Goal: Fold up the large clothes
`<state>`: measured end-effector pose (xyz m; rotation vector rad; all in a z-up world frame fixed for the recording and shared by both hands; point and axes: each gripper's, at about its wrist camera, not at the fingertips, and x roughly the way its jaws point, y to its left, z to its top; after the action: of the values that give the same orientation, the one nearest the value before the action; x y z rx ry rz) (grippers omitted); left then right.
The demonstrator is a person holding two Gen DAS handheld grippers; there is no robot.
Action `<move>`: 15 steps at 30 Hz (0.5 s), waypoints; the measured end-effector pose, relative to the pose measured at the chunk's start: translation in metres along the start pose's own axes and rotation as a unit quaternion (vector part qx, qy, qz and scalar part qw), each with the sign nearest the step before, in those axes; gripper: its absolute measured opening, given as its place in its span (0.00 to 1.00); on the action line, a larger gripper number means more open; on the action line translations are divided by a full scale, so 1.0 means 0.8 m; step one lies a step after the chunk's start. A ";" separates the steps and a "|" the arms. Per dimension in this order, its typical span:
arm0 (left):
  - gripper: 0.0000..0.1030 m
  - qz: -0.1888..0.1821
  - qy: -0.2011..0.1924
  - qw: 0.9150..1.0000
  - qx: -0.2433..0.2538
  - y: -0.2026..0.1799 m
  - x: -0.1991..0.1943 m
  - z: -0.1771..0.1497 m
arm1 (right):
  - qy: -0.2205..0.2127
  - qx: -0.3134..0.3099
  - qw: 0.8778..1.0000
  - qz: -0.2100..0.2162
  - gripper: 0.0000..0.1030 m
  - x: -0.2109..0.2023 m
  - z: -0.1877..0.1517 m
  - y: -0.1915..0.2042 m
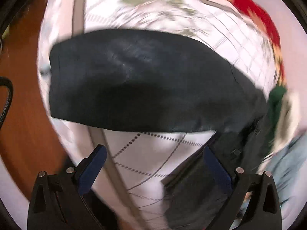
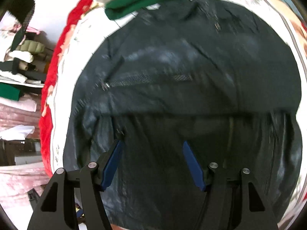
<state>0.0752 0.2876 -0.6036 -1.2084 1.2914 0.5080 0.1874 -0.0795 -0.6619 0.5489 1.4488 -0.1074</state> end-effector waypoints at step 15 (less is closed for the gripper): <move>0.09 0.052 -0.175 0.978 -0.100 0.072 -0.036 0.082 | -0.003 0.006 1.000 0.001 0.66 0.034 -0.008 -0.003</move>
<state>0.0473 0.3753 -0.6107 -1.1566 1.0219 0.9015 0.1849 -0.0719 -0.6889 0.5589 1.4424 -0.1166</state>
